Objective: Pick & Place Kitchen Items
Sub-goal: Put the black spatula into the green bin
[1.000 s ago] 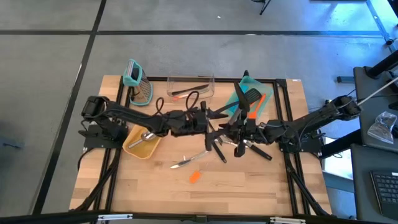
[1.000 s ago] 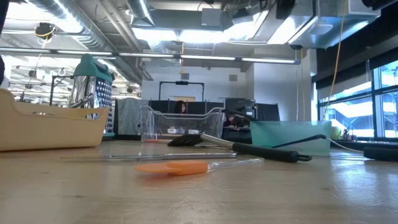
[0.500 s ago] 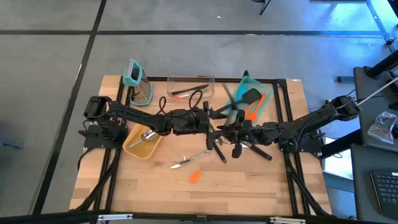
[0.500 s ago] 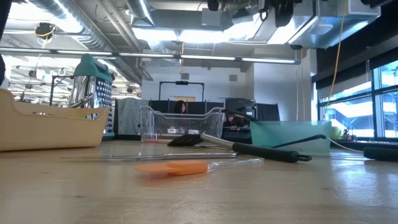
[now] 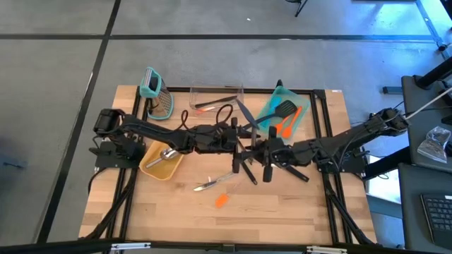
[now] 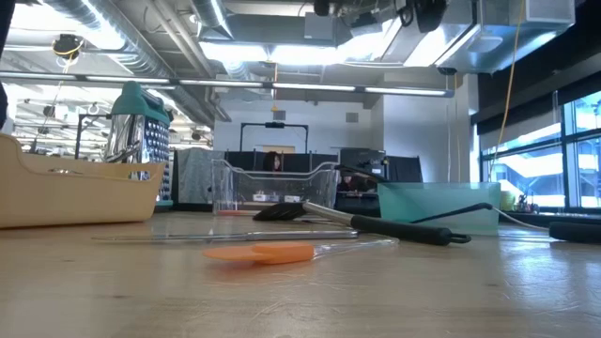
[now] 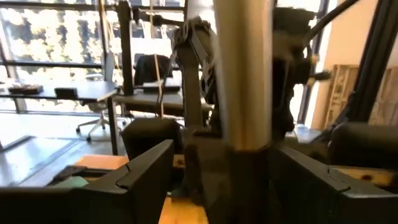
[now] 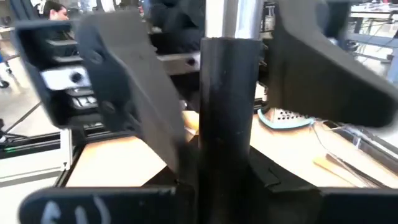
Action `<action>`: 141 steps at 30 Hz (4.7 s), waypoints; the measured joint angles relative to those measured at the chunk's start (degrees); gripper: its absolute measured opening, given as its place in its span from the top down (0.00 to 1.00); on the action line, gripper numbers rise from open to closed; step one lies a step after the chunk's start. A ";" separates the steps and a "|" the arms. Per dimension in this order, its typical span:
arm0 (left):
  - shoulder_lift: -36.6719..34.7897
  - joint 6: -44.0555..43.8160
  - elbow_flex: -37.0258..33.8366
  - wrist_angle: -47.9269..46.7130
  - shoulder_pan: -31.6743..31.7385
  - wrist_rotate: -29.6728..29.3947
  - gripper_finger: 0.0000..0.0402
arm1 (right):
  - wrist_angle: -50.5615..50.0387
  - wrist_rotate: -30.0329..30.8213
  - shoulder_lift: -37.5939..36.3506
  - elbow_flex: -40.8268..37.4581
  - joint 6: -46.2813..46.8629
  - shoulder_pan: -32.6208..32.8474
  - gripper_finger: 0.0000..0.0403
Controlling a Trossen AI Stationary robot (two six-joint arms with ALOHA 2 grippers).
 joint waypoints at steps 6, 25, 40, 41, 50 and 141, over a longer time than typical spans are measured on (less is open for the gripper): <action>-0.94 0.42 0.00 0.25 -0.34 -0.61 0.40 | -0.57 0.07 0.00 0.01 -0.02 0.02 0.85; -1.02 0.71 0.09 -2.51 -0.46 2.60 0.83 | -0.55 -2.02 0.00 0.01 -1.38 0.02 0.76; -12.09 -0.22 3.38 -30.38 -2.66 -7.35 0.83 | -17.29 -7.97 -1.44 4.31 4.96 0.03 0.53; -12.53 -1.06 3.70 -32.73 -2.66 -8.43 0.83 | -19.79 -7.92 -1.44 5.10 6.01 0.00 0.54; -13.18 -13.28 6.46 -45.13 -0.25 -8.08 0.83 | -37.77 1.13 -1.49 10.37 14.99 0.58 0.54; 0.51 -33.14 6.51 -58.75 16.46 10.54 0.83 | 17.42 -14.97 14.51 -6.00 49.87 -29.39 0.90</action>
